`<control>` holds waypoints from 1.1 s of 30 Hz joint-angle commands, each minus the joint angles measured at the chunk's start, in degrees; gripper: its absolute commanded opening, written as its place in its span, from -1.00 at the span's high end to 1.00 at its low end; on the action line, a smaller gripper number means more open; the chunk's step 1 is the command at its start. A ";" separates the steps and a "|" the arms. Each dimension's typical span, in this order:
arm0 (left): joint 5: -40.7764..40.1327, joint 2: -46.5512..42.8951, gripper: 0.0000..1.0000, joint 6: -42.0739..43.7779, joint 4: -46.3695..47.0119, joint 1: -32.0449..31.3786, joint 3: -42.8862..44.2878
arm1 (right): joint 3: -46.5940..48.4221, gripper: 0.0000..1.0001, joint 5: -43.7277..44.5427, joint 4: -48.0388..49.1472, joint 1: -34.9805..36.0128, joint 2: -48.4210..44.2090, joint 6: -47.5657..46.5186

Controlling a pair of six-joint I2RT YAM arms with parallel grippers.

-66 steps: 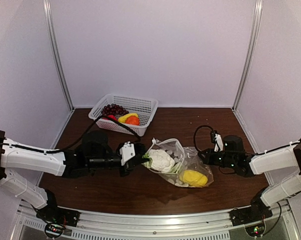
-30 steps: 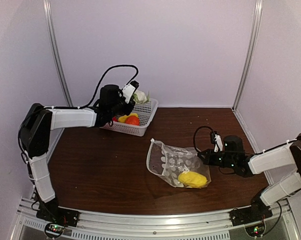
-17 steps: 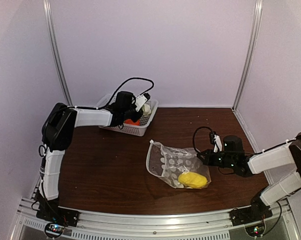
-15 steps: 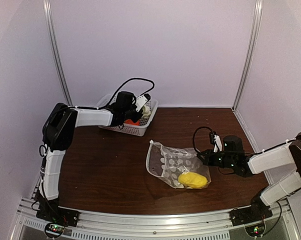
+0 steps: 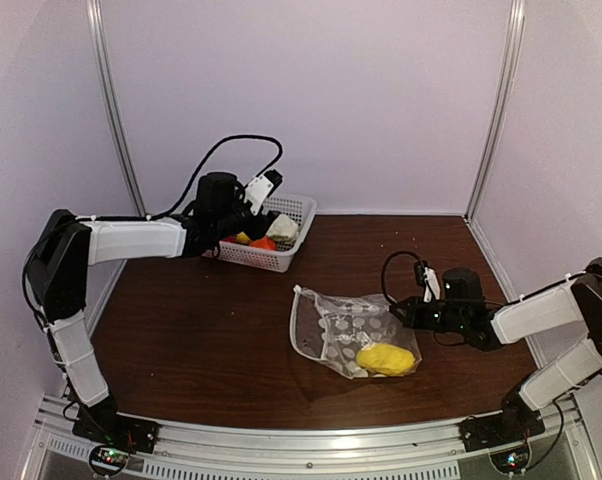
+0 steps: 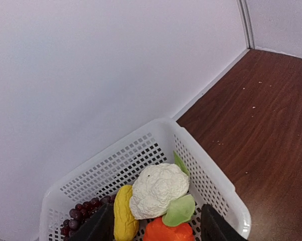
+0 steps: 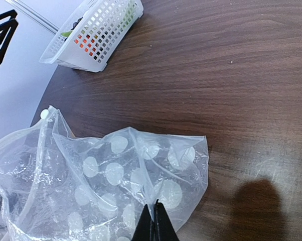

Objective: Open the zip-top bag and remove the fake food

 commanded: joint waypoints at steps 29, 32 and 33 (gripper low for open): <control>19.85 -21.17 -0.06 -4.35 26.91 -17.58 -47.28 | -1.39 -0.58 3.52 -28.74 -0.92 -26.85 -0.39; 20.74 -18.28 -0.05 -4.20 29.33 -18.25 -46.60 | -4.74 -0.53 2.37 -29.81 -0.64 -31.74 1.47; 21.19 -17.11 -0.05 -4.31 30.03 -18.47 -46.27 | -5.49 -0.52 2.33 -30.89 -0.57 -32.71 1.60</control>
